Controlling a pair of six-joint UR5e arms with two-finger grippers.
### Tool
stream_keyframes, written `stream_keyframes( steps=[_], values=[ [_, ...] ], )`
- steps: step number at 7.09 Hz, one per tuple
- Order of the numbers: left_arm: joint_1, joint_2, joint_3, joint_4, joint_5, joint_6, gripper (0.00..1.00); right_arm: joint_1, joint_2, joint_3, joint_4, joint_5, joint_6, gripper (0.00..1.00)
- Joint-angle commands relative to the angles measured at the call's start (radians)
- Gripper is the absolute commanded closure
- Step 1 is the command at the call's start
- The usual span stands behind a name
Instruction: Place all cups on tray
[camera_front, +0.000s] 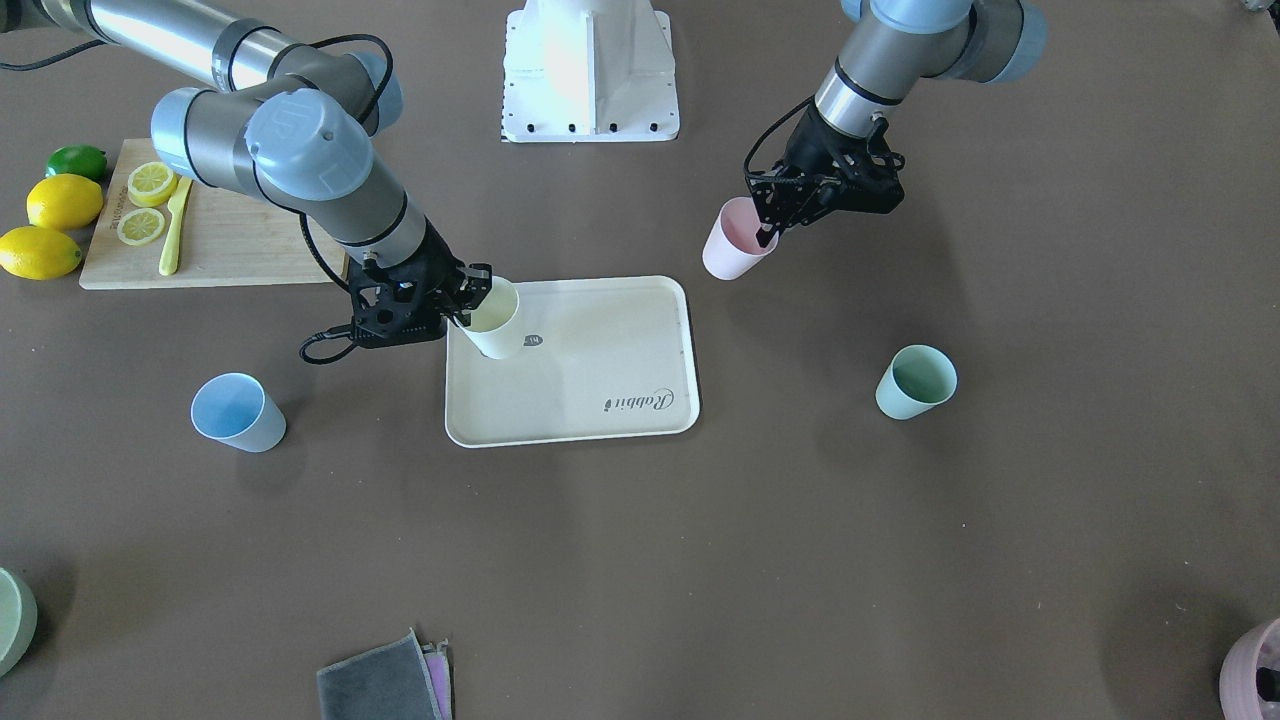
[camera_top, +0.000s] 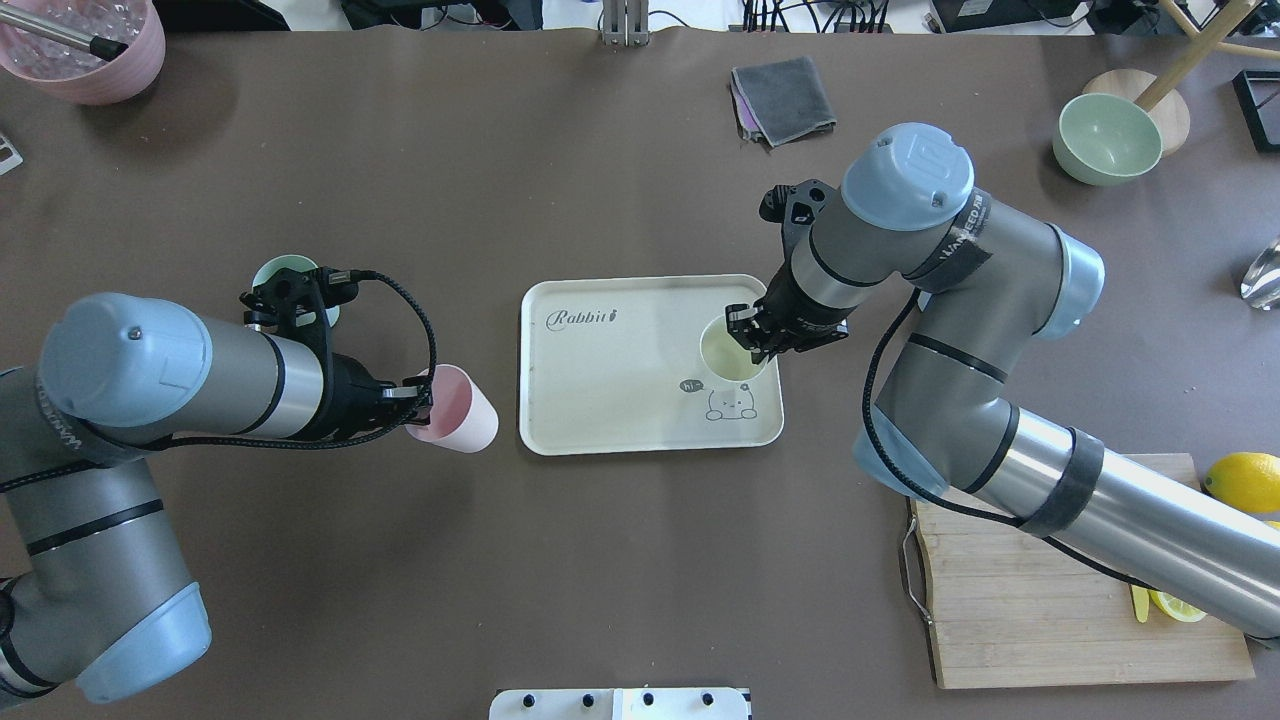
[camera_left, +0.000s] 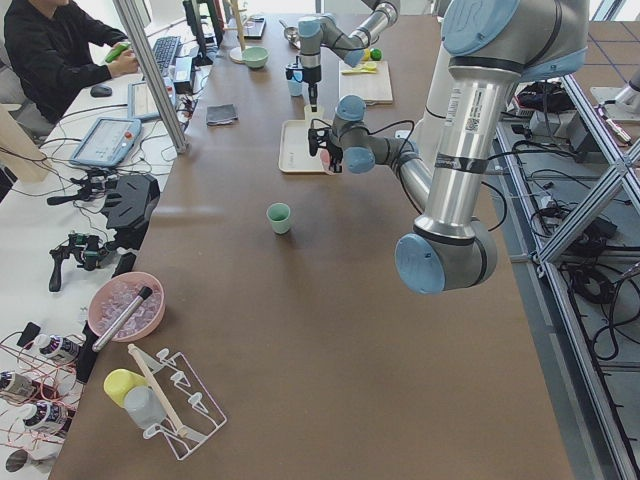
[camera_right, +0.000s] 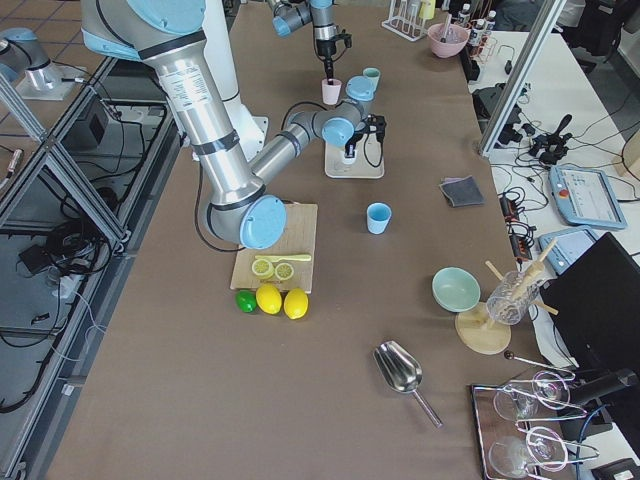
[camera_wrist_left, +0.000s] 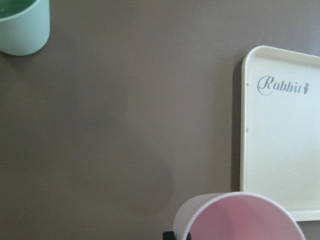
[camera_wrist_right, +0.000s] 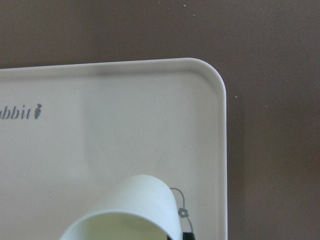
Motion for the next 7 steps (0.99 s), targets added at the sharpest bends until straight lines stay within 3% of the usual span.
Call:
stream_keyframes(
  steps=[1,2,4,7],
  values=[
    [0.018,-0.137,0.007,0.142,0.039,-0.071,1.0,-0.009,0.035,-0.05,0.001,-0.009,0.031,0.01],
    [0.041,-0.186,0.04,0.148,0.056,-0.1,1.0,0.007,0.034,-0.021,-0.004,0.003,0.068,0.0],
    [0.09,-0.261,0.123,0.148,0.13,-0.123,1.0,0.144,0.02,0.08,-0.127,0.11,0.045,0.0],
    [0.093,-0.275,0.197,0.136,0.171,-0.12,1.0,0.347,-0.13,0.118,-0.15,0.177,-0.242,0.0]
  ],
)
